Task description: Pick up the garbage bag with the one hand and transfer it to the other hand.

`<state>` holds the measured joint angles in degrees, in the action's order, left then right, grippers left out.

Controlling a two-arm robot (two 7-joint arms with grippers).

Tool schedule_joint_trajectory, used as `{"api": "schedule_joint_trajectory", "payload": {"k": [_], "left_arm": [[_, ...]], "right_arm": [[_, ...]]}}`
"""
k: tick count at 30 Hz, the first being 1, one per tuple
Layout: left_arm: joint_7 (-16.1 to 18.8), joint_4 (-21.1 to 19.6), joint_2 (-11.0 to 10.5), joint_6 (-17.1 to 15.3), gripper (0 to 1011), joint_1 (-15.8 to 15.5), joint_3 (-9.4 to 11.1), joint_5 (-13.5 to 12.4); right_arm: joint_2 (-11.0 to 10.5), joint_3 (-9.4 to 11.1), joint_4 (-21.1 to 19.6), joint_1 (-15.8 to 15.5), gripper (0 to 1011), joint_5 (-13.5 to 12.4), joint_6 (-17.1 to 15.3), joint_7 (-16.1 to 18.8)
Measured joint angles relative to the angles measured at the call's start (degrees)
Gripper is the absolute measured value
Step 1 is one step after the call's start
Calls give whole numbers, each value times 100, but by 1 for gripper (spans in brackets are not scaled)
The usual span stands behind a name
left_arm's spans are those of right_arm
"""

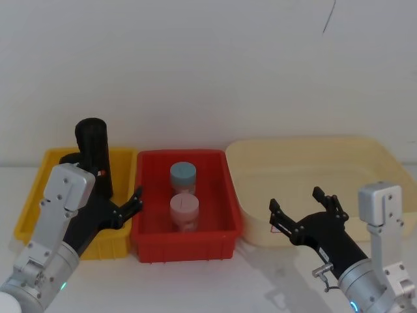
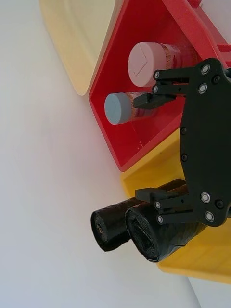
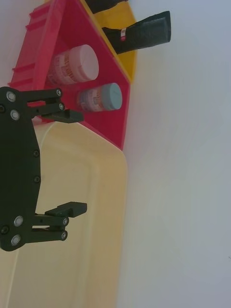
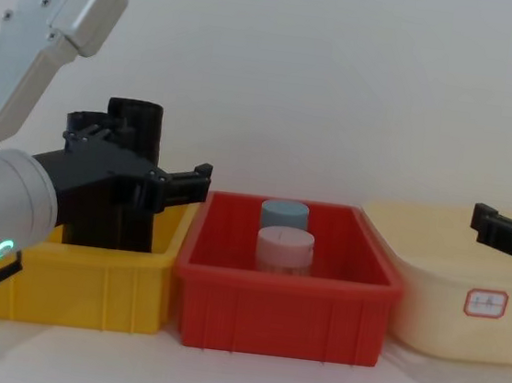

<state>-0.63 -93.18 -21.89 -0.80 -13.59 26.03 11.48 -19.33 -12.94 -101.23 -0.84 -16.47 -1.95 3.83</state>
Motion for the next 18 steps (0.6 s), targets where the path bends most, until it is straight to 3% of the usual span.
{"api": "schedule_joint_trajectory", "payload": {"k": [18], "left_arm": [[0, 0, 0, 0, 1002, 0, 0, 0]], "right_arm": [[0, 0, 0, 0, 1001, 0, 0, 0]]}}
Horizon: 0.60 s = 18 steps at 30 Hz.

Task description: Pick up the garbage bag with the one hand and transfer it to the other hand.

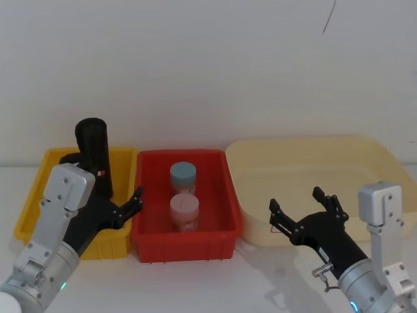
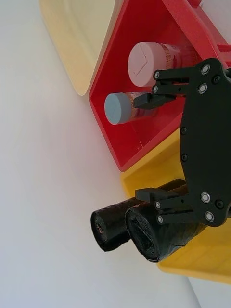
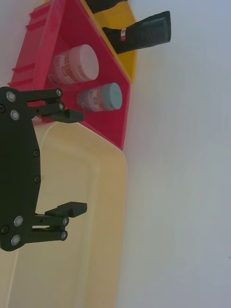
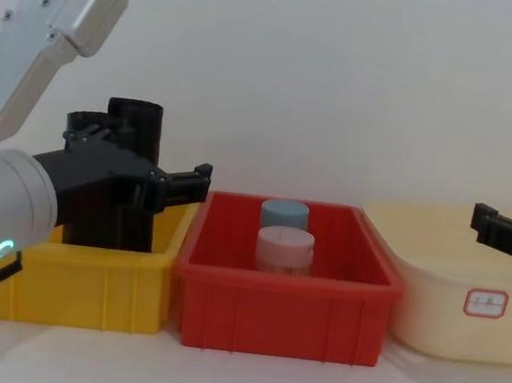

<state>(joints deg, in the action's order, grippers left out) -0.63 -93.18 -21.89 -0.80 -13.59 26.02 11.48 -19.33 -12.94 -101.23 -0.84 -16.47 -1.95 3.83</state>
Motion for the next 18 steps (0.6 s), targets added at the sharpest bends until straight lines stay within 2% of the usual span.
{"api": "schedule_joint_trajectory", "payload": {"k": [18], "left_arm": [[-20, 50, 39, 29, 1001, -24, 16, -19]], "right_arm": [[0, 0, 0, 0, 1001, 0, 0, 0]]}}
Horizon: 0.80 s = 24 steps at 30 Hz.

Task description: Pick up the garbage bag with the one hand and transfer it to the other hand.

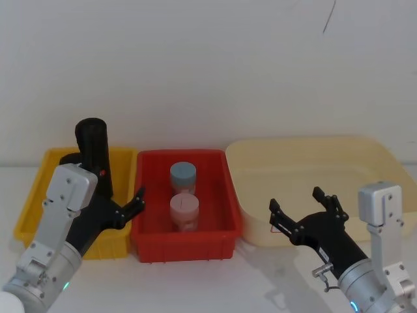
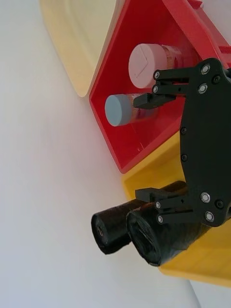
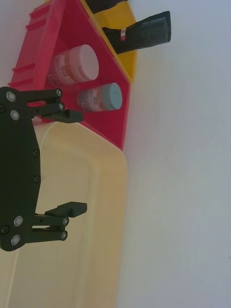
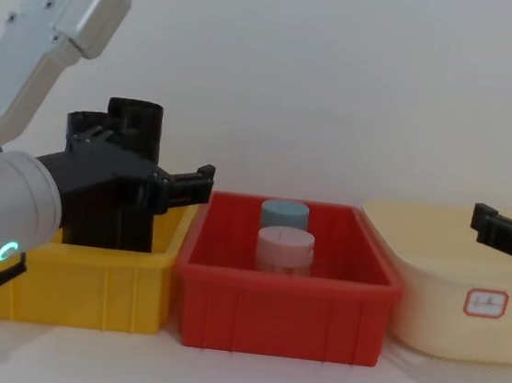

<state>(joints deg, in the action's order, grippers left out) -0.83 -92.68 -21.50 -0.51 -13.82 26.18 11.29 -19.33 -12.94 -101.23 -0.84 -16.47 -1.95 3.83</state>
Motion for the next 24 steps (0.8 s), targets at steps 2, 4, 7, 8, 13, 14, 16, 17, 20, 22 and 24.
{"api": "schedule_joint_trajectory", "payload": {"k": [2, 4, 7, 8, 13, 14, 16, 17, 20, 22, 24], "left_arm": [[-10, 15, 15, 11, 1002, -8, 11, -8], [-26, 32, 29, 24, 1001, -15, 22, -26], [-41, 45, 45, 31, 1001, -15, 37, -53], [-43, 45, 48, 32, 1002, -14, 39, -56], [-55, 42, 67, 33, 1002, 31, 59, -97], [-55, 37, 70, 33, 1002, 39, 61, -102], [-56, 24, 74, 33, 1002, 59, 65, -111], [-57, 11, 77, 33, 1002, 79, 68, -120], [-58, -18, 82, 34, 1001, 113, 71, -138], [-56, -76, 83, 34, 1002, 174, 72, -162], [-51, -108, 83, 34, 1002, 204, 72, -175]], "right_arm": [[0, 0, 0, 0, 1001, 0, 0, 0], [0, 0, 0, 0, 1001, 0, 0, 0], [0, 0, 0, 0, 1002, 0, 0, 0], [0, 0, 0, 0, 1001, 0, 0, 0], [0, 0, 0, 0, 1001, 0, 0, 0], [0, 0, 0, 0, 1001, 0, 0, 0], [0, 0, 0, 0, 1001, 0, 0, 0], [0, 0, 0, 0, 1001, 0, 0, 0], [0, 0, 0, 1, 1002, 0, 0, 0], [0, 0, 0, 1, 1001, 0, 0, 0], [0, 0, 0, 0, 1001, 0, 0, 0]]}}
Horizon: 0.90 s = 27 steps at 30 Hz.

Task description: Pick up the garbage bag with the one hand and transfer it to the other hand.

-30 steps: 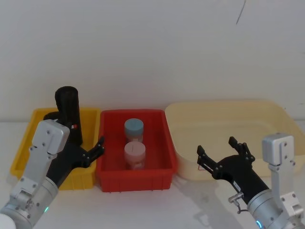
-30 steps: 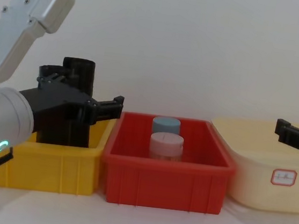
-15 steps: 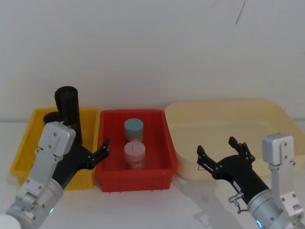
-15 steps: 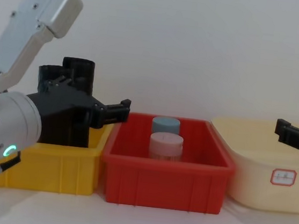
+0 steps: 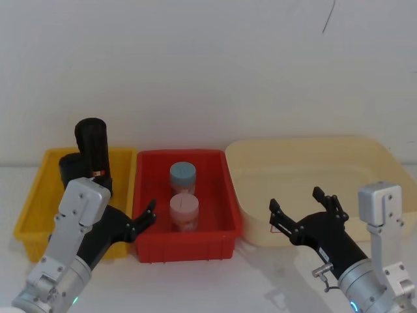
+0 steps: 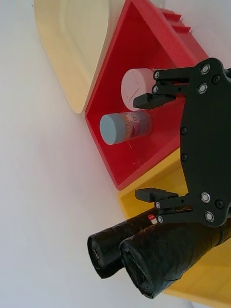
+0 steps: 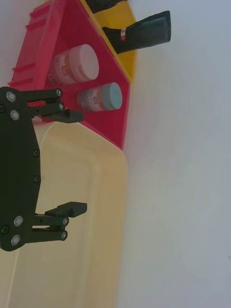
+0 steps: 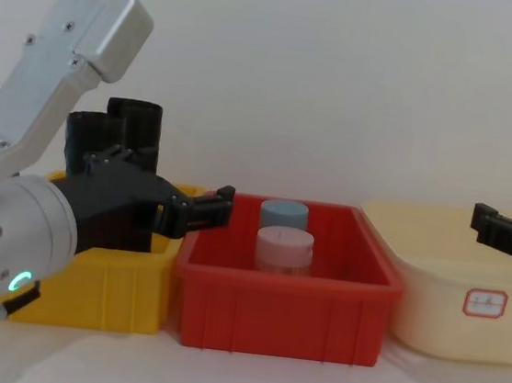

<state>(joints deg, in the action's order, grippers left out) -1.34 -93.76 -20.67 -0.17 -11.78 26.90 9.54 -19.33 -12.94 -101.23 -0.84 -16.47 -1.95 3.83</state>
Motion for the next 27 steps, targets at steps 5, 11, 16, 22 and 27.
{"api": "schedule_joint_trajectory", "payload": {"k": [5, 11, 16, 22, 27], "left_arm": [[45, -132, -16, -8, 1002, 122, -24, -45], [101, -283, -48, -33, 1001, 249, -79, -83], [164, -442, -83, -54, 1002, 402, -161, -108], [265, -596, -117, -58, 1002, 585, -287, -115], [371, -732, -154, -45, 1002, 783, -450, -104]], "right_arm": [[0, 0, 0, 0, 1001, 0, 0, 0], [0, 0, 0, 0, 1001, 0, 0, 0], [0, 0, 0, 0, 1001, 0, 0, 0], [0, 0, 0, 0, 1001, 0, 0, 0], [0, 0, 0, 0, 1001, 0, 0, 0]]}}
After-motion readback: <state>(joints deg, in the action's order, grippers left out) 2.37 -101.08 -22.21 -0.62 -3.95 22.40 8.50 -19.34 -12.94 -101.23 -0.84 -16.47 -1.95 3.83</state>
